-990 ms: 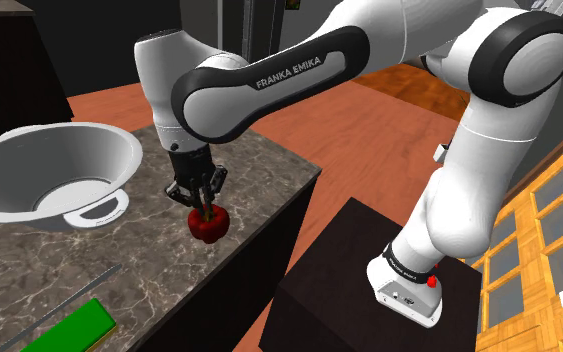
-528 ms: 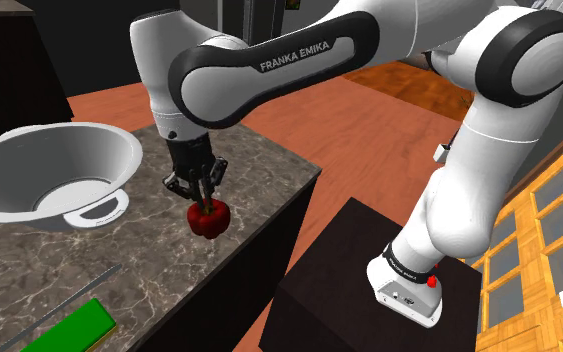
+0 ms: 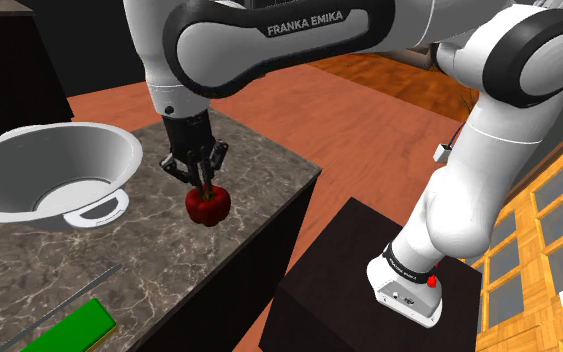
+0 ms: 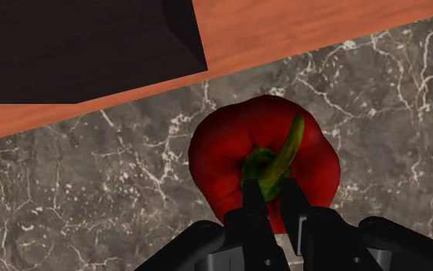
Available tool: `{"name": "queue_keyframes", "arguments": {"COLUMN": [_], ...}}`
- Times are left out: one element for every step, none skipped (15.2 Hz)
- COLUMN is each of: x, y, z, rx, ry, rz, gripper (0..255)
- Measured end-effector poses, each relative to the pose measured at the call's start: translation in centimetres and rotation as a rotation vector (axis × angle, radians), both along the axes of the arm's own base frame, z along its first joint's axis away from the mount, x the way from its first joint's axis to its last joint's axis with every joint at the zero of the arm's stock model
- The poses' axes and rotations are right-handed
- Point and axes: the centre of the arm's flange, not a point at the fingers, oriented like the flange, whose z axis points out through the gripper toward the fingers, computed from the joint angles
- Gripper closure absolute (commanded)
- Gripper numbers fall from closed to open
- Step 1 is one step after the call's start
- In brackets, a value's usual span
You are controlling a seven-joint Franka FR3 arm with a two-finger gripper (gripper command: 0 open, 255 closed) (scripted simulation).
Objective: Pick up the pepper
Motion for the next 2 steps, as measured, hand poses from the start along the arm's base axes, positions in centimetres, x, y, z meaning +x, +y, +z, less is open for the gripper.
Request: {"name": "queue_keyframes", "arguments": {"x": [0.0, -0.07], "y": [0.04, 0.05], "z": [0.49, 0.8], "rx": [0.0, 0.0], "ry": [0.0, 0.0], "rz": [0.0, 0.0], "gripper": [255, 255]}}
